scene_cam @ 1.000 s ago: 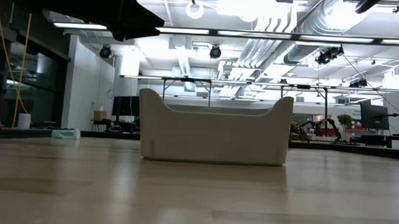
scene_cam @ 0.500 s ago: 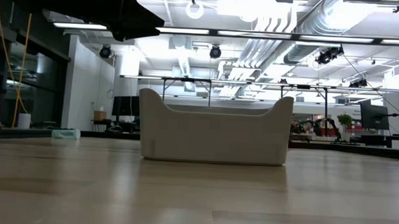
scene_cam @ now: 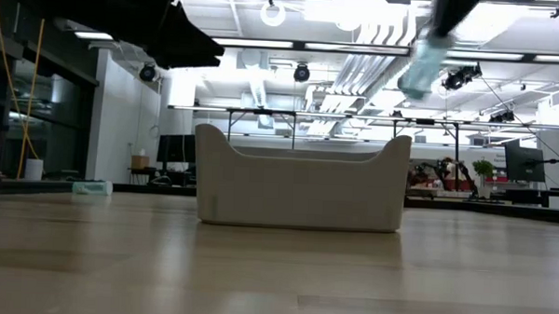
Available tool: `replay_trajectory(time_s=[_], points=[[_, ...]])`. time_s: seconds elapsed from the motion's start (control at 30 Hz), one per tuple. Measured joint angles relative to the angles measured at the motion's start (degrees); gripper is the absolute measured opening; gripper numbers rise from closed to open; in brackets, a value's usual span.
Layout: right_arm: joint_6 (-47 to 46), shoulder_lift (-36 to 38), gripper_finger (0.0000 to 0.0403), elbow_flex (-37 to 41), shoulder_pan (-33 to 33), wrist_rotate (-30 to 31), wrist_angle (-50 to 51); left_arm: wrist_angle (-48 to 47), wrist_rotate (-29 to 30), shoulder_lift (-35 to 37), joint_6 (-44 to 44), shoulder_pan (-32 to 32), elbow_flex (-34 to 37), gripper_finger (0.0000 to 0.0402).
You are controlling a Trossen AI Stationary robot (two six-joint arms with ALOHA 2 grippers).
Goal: Pick and place medicine bottles into bin by pill shape (circle, oval)
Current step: Put the green tablet bottle into the gray bin
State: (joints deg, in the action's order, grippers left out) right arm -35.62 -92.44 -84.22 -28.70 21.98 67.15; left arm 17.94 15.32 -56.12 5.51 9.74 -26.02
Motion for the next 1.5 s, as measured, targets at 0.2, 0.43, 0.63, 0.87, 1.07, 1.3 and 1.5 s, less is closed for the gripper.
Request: replay_trajectory(time_s=[0.2, 0.43, 0.63, 0.87, 1.07, 1.3, 1.5], points=[[8.46, 10.90, 0.0105, 12.29, 7.31, -2.59, -11.99, -3.71, -0.17, 0.58, -1.16, -0.14, 0.00, 0.0319], [17.67, 28.21, 0.0105, 35.71, 11.15, -4.27, -44.83, -3.87, -0.17, 3.73, -2.38, -2.26, -0.02, 0.0319], [30.30, 33.33, 0.0105, 50.37, 13.69, -7.59, -74.12, -0.19, -0.17, 6.42, -2.38, -4.27, -0.02, 0.0319], [37.18, 32.87, 0.0105, 54.58, 17.70, -11.48, -86.01, 3.98, -0.30, 6.95, -1.44, -6.49, -0.02, 0.0319], [36.55, 32.87, 0.0105, 54.37, 20.04, -14.87, -85.90, 5.06, -3.25, 6.33, -5.21, -7.63, -0.02, 0.0319], [35.95, 32.86, 0.0105, 54.29, 20.47, -15.00, -87.89, 6.17, -2.68, 5.89, -5.85, -8.74, -0.02, 0.0319], [38.22, 32.85, 0.0105, 54.29, 20.47, -15.24, -88.23, 6.07, -1.79, 5.88, -6.40, -8.74, -0.02, 0.0319]])
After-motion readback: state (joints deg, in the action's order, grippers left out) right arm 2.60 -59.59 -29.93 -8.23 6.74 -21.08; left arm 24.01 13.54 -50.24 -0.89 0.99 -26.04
